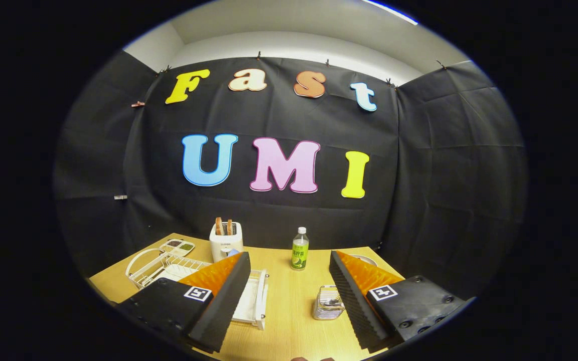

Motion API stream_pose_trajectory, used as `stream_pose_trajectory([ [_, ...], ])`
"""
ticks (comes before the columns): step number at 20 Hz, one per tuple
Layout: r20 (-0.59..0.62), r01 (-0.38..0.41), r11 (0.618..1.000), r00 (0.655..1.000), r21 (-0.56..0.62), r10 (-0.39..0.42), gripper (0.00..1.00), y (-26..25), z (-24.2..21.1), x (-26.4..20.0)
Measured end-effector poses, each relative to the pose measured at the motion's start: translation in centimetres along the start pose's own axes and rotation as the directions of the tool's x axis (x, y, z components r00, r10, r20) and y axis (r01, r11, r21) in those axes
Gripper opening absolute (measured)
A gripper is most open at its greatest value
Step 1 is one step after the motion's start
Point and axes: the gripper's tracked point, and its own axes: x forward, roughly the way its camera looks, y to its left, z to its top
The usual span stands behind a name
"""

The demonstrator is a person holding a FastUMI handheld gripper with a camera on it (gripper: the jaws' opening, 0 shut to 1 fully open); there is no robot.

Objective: Take the plate from the dish rack, then take the spoon from the basket and place it into the plate.

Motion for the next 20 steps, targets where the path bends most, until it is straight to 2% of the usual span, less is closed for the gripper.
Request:
stream_pose_trajectory([
  [15, -0.054, -0.034, 0.999, 0.998, 0.014, 0.035, 0.97, 1.2, -0.5, 1.5],
  [20, -0.125, -0.092, 0.994, 0.987, 0.05, 0.098, 0.97, 4.1, -0.8, 4.1],
])
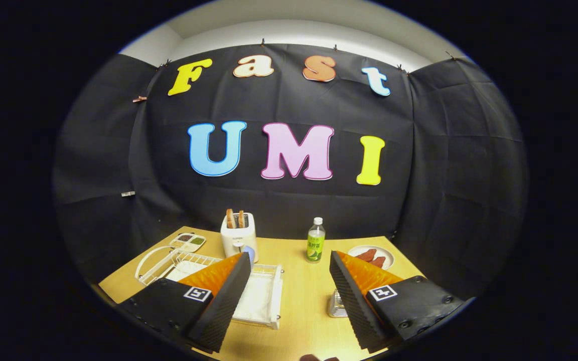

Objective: Take the plate from the dish rack, then take the spoon from the basket and place it into the plate.

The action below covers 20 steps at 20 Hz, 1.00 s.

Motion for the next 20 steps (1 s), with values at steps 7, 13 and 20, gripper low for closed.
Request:
stream_pose_trajectory([
  [7, -0.117, -0.027, 1.0, 0.993, -0.016, 0.025, 0.98, 3.2, 0.2, 6.2],
  [13, -0.35, -0.054, 0.996, 0.936, -0.068, 0.027, 0.98, 6.6, -5.3, 11.4],
  [20, -0.545, -0.015, 0.999, 0.838, -0.032, -0.005, 0.89, 7.6, -11.0, 14.1],
])
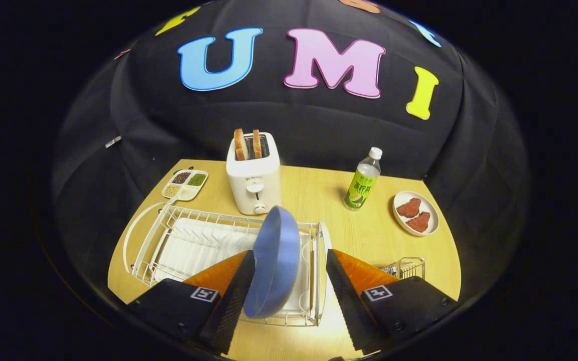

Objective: Take the plate from the dish rack, then take the spoon from the basket and place it into the plate.

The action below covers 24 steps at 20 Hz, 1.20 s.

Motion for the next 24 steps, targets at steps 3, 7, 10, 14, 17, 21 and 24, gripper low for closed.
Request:
stream_pose_trajectory([
  [3, -0.042, 0.012, 1.0, 0.999, 0.009, -0.012, 0.71, 0.2, -0.6, 1.5],
  [7, -0.112, -0.004, 1.0, 0.994, -0.001, 0.004, 0.58, 1.4, -2.3, 3.4],
  [10, -0.149, 0.034, 0.999, 0.988, -0.01, -0.036, 0.45, 1.4, -3.2, 4.0],
  [14, -0.141, 0.077, 0.996, 0.987, 0.045, -0.07, 0.34, 1.4, -2.9, 4.4],
  [17, -0.106, 0.113, 0.991, 0.989, 0.067, -0.105, 0.29, 1.2, -1.9, 3.9],
  [21, -0.037, 0.196, 0.977, 0.98, 0.081, -0.194, 0.27, -0.4, -0.2, 3.1],
  [24, -0.038, 0.218, 0.971, 0.976, 0.102, -0.215, 0.27, -0.7, -0.4, 2.8],
])
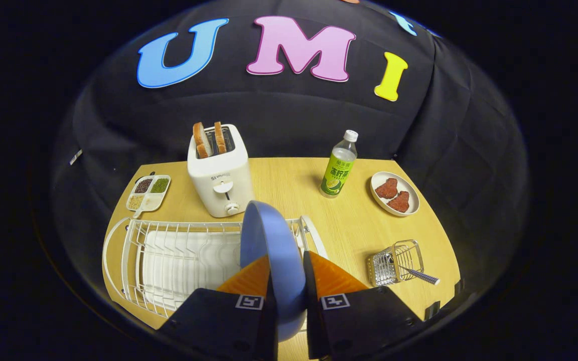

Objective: Take the plate from the dish rack, then take the spoon from the basket and place it into the plate.

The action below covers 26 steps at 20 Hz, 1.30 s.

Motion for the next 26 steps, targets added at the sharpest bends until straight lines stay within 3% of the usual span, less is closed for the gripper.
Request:
stream_pose_trajectory([
  [9, 0.034, 0.086, 0.996, 0.996, -0.022, -0.085, 0.25, -0.2, 0.4, -0.3],
  [15, 0.177, 0.145, 0.978, 0.977, -0.15, -0.118, 0.25, 1.3, 2.6, -1.5],
  [21, 0.184, 0.116, 0.989, 0.978, -0.088, -0.098, 0.25, -0.8, 3.6, -2.0],
  [26, 0.132, 0.017, 0.999, 0.991, 0.047, -0.023, 0.25, -5.1, 2.9, -3.1],
])
